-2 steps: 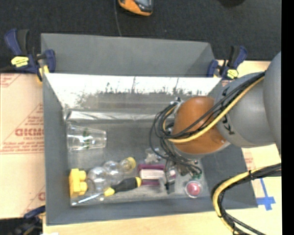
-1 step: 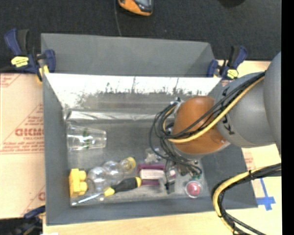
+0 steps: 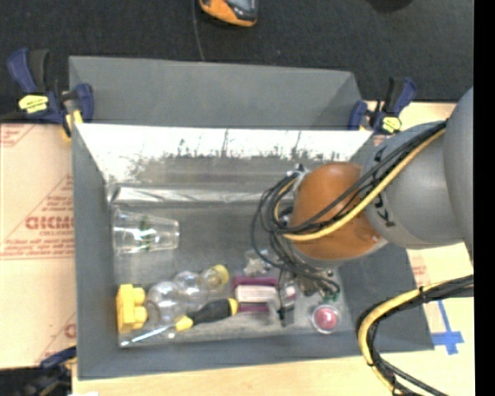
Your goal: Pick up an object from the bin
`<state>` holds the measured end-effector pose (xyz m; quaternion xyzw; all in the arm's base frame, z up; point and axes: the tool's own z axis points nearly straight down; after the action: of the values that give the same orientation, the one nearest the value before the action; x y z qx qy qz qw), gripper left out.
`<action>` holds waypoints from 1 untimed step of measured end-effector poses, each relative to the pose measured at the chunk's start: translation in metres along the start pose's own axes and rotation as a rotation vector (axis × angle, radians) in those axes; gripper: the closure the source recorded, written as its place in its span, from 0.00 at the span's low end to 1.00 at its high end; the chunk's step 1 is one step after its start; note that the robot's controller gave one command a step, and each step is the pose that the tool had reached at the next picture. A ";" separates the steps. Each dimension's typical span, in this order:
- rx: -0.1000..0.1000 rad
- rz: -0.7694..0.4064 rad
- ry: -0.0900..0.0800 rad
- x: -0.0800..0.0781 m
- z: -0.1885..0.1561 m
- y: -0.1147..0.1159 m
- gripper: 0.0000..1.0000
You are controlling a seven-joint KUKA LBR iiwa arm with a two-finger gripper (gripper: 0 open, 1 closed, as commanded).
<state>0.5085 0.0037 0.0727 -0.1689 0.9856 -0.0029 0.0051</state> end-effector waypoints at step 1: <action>0.000 -0.001 0.000 0.000 0.000 0.000 1.00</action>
Offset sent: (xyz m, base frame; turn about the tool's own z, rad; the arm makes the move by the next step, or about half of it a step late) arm 0.0000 0.0000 0.0000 0.0000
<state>0.5085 0.0037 0.0727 -0.1692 0.9856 -0.0029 0.0051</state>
